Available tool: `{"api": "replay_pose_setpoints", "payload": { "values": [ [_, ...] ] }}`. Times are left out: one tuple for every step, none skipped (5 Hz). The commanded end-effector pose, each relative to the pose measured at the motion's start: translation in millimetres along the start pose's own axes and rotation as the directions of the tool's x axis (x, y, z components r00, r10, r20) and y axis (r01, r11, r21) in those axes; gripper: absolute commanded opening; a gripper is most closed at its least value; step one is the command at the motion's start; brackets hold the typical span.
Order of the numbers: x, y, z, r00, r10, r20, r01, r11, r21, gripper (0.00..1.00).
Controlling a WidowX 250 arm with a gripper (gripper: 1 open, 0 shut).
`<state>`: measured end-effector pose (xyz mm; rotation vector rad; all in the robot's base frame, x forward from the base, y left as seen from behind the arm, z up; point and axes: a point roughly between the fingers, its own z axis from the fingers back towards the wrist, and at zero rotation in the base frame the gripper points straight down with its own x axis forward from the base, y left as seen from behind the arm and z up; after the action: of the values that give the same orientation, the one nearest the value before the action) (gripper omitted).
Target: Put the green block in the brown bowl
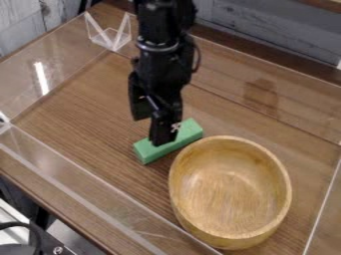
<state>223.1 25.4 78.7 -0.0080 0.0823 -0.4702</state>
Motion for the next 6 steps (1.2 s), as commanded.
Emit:
{"api": "replay_pose_setpoints", "payload": {
  "values": [
    [2.2,5.8,4.3,0.998,-0.02,0.065,0.017,0.999,0.046,1.0],
    [2.7,7.0,-2.6,0.996,-0.047,0.081,0.043,0.998,0.055,1.0],
    [3.8,8.1,-9.2,0.993,-0.07,0.097,0.064,0.996,0.064,1.0],
    [4.8,9.3,-15.1,0.99,-0.086,0.109,0.079,0.994,0.069,1.0],
    [6.0,10.4,-21.2,0.989,-0.095,0.117,0.087,0.994,0.069,1.0],
    [7.4,11.6,-25.5,0.987,-0.099,0.123,0.091,0.994,0.068,1.0]
  ]
}}
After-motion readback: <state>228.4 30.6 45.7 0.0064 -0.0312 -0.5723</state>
